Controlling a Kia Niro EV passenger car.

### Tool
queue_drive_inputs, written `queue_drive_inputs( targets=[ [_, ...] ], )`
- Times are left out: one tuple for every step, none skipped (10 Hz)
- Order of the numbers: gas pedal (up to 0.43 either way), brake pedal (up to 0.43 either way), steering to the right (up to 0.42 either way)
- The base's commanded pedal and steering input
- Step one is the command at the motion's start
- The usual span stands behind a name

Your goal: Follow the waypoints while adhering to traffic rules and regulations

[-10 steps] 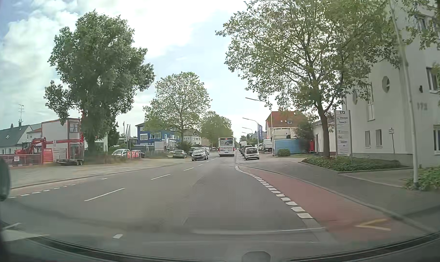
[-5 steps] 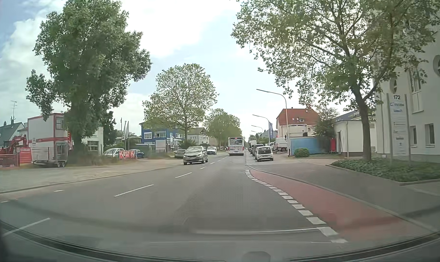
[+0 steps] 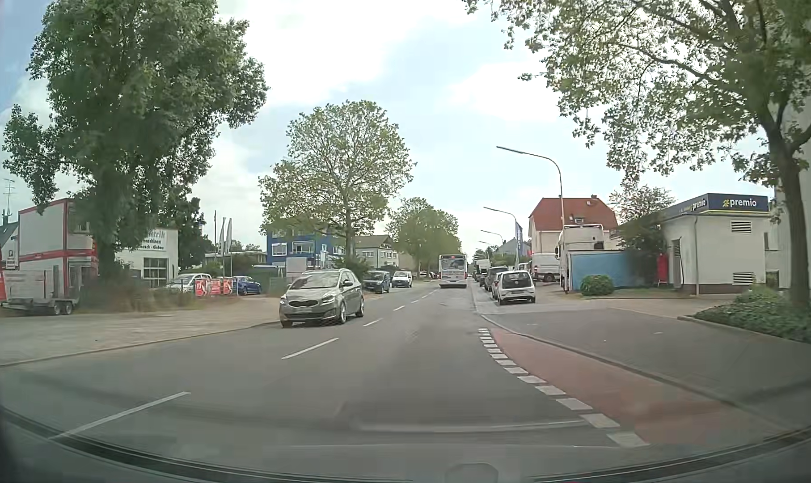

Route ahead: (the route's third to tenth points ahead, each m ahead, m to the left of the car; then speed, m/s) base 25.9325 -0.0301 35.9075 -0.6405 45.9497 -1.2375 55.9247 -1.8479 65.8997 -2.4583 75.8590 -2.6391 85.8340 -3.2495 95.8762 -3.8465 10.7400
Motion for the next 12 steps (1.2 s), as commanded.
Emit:
queue_drive_inputs(
  targets=[
    [0.02, 0.018, 0.0],
    [0.02, 0.018, 0.003],
    [0.02, 0.018, 0.006],
    [0.028, 0.018, 0.006],
    [0.028, 0.018, 0.006],
    [0.028, 0.018, 0.009],
    [0.039, 0.018, 0.01],
    [0.039, 0.018, 0.013],
    [0.039, 0.018, 0.014],
    [0.039, 0.018, 0.014],
    [0.039, 0.018, 0.014],
    [0.039, 0.018, 0.013]
  ],
)
